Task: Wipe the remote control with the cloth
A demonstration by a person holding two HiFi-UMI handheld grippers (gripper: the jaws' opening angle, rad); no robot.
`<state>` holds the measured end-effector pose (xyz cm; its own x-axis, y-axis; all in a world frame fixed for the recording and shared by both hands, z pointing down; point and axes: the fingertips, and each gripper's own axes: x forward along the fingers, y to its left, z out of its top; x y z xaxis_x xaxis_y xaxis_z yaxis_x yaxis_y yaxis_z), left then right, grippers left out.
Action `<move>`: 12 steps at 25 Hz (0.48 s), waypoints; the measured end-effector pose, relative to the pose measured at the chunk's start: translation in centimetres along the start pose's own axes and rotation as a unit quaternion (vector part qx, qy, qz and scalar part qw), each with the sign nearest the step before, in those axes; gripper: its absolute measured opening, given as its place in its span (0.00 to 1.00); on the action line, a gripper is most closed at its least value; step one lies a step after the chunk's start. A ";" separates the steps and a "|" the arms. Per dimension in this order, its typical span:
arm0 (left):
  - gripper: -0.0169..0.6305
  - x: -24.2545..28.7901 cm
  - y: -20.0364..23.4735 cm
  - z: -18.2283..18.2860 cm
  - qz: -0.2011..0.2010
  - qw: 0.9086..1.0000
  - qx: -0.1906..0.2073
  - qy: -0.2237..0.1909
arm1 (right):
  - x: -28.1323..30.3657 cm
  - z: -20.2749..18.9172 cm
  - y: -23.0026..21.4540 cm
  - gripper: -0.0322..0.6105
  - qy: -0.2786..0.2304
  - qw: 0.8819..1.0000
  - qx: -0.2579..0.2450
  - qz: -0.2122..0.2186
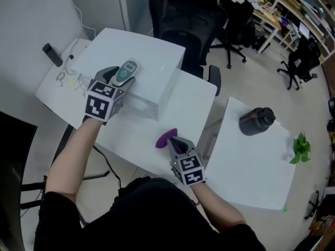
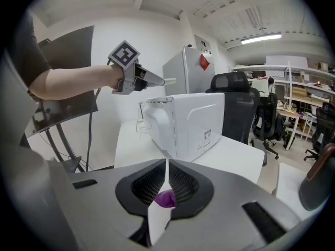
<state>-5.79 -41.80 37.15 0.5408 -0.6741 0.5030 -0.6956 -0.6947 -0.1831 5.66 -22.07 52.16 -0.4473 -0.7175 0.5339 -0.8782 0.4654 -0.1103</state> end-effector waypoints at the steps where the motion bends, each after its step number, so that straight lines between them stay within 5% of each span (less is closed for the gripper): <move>1: 0.41 -1.0 -0.8 -0.1 0.002 1.000 0.005 -0.005 | -0.2 -0.2 0.2 0.11 0.001 1.000 -0.003 0.004; 12: 0.41 -9.2 -11.9 -3.5 -0.003 0.995 0.094 -0.039 | -1.3 -2.6 0.7 0.12 0.017 0.999 -0.035 0.028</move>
<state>-4.19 -26.47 37.64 0.5859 -0.6817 0.4383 -0.5954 -0.7289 -0.3378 6.12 -19.45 53.57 -0.4886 -0.6711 0.5575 -0.8372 0.5406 -0.0831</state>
